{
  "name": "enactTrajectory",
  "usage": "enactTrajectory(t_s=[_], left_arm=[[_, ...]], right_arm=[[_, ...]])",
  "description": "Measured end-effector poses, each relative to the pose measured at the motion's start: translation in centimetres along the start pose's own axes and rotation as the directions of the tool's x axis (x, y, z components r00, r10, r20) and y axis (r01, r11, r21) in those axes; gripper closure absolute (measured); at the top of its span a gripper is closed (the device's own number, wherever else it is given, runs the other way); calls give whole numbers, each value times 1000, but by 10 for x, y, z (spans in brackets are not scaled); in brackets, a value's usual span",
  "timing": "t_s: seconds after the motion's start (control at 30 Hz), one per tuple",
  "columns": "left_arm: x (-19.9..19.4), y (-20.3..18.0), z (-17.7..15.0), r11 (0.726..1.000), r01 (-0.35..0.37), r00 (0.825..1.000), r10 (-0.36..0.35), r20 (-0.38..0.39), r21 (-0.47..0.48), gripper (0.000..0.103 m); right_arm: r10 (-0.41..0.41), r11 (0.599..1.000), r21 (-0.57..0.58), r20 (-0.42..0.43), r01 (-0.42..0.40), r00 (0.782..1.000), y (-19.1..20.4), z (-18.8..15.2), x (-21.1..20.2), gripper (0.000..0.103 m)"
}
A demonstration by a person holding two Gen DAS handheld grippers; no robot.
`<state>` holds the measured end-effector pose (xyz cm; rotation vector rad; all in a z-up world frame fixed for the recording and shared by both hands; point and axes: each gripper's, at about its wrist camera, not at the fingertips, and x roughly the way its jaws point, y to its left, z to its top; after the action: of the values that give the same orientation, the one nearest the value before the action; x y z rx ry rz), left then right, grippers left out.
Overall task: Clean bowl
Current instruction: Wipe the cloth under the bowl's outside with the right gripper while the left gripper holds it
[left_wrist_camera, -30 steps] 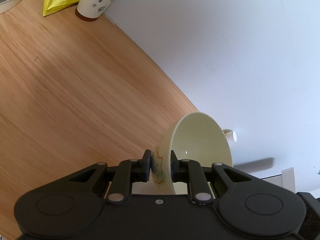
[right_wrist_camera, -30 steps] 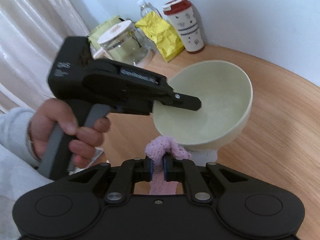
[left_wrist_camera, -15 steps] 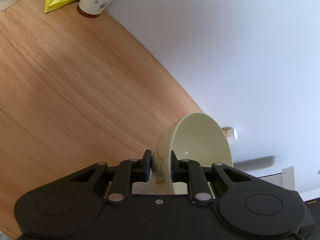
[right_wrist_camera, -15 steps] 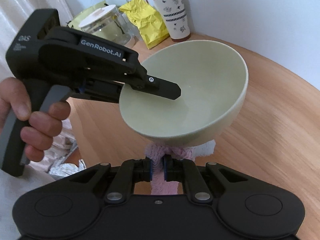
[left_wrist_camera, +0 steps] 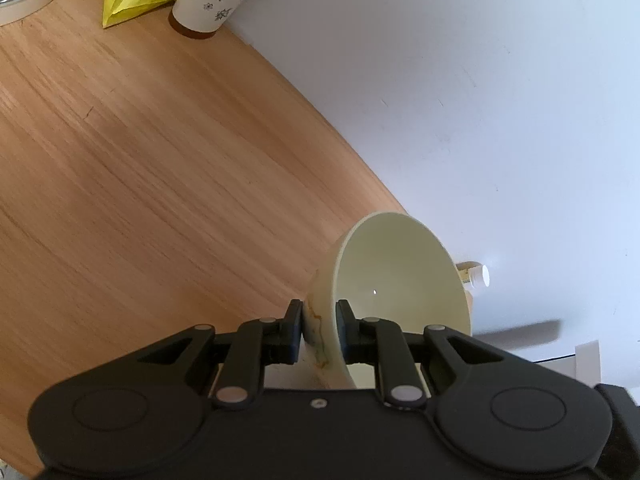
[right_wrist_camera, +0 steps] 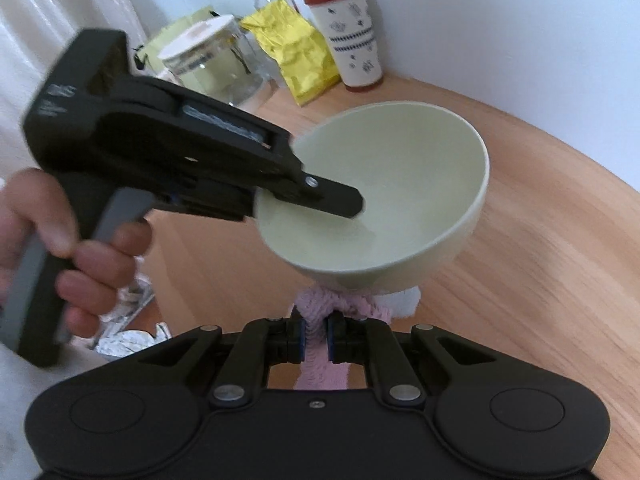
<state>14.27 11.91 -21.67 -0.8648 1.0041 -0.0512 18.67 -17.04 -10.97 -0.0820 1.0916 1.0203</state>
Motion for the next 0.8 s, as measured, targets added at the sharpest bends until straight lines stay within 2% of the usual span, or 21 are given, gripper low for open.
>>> enactTrajectory(t_s=[0.2,0.37,0.8], left_arm=[[5,-3,-1,1000,17,1000,-17,-11,8,87],[7,-4,-1,1000,16,1000,-15,-14,10,86],[3,6,-4,998,-2,1000,2,0,-63,85]], right_arm=[[73,997,-41,51,-71,996,14,10,-12,92],[72,997,-37,48,-71,996,15,16,-7,93],[-6,999,-40,51,9,999,20,15,14,94]])
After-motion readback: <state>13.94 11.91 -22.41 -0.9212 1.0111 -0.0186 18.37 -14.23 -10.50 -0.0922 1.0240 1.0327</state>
